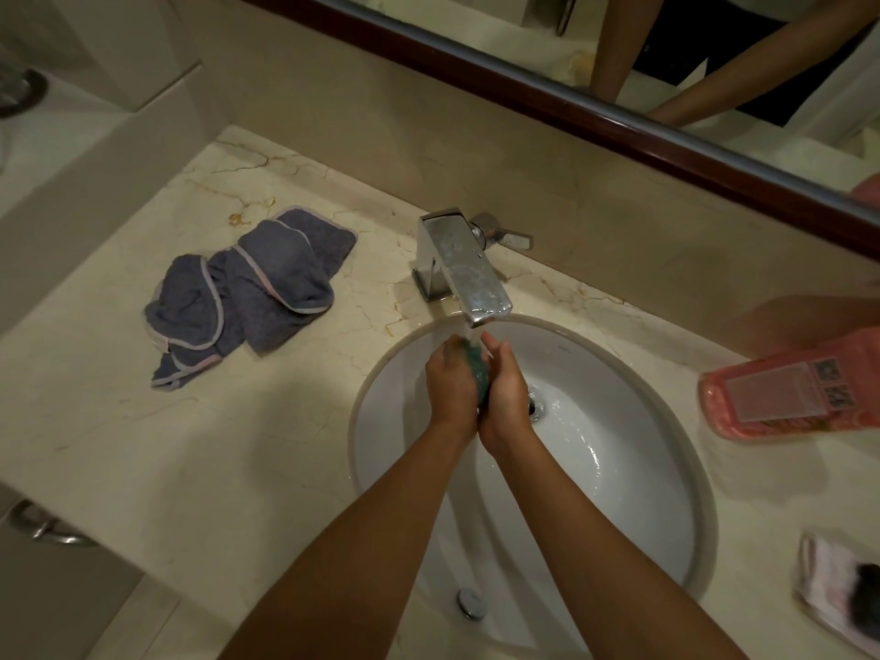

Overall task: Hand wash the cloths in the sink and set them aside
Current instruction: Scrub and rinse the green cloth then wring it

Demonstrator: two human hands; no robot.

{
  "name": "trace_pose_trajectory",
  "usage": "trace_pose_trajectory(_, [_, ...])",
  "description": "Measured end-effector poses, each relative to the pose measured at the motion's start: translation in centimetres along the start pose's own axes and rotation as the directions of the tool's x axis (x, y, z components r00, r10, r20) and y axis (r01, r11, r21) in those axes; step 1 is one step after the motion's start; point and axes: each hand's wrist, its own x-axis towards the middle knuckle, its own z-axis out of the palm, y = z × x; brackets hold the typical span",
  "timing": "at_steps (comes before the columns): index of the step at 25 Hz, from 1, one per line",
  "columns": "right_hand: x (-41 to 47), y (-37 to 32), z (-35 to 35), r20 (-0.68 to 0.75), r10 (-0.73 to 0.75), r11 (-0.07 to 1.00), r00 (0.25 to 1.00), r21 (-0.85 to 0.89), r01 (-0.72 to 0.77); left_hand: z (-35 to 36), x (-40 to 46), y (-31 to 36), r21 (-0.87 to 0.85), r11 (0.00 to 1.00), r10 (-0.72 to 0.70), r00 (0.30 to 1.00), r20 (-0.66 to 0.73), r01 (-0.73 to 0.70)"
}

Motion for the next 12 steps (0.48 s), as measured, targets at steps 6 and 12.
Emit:
trace_pose_trajectory(6, [-0.33,0.32,-0.43,0.049,0.071,0.994,0.996,0.080,-0.075,-0.02,-0.14,-0.05,-0.062,0.994,-0.085,0.996,0.006,0.086])
trace_pose_trajectory(12, [-0.24,-0.37,-0.11,0.075,0.116,0.976,0.990,0.176,-0.128,-0.60,0.48,-0.49,-0.035,0.997,-0.060,0.997,0.057,0.062])
